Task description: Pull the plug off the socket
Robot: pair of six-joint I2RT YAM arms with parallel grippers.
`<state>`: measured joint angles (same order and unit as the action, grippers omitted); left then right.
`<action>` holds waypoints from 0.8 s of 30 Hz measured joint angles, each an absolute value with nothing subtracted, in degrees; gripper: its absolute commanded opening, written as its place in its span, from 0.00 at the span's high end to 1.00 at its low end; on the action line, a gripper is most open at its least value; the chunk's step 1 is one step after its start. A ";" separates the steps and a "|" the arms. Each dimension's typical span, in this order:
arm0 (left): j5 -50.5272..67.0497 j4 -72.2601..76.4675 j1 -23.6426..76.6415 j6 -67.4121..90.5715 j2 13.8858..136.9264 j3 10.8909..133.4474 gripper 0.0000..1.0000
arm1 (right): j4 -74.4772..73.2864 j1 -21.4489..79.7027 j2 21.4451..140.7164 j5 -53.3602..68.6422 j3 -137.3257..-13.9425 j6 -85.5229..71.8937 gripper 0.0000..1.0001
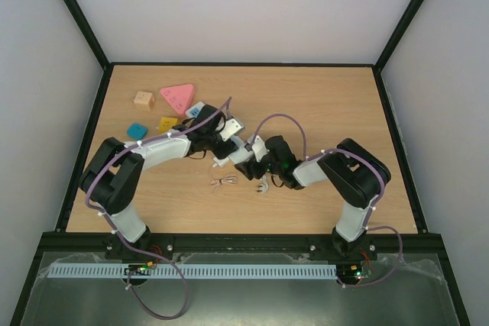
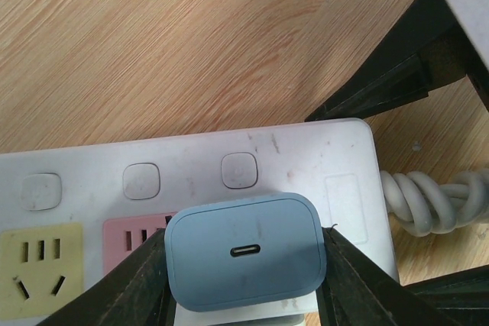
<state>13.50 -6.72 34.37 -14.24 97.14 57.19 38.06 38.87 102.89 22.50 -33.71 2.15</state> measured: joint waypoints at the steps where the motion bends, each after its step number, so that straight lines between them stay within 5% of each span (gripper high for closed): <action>1: 14.00 -6.70 34.11 -14.13 97.14 57.17 0.69 | 38.06 38.87 102.89 22.50 -33.71 2.15 0.49; 24: 9.76 -4.91 37.17 -15.07 92.53 55.51 0.72 | 38.02 38.59 103.61 19.97 -34.57 0.62 0.47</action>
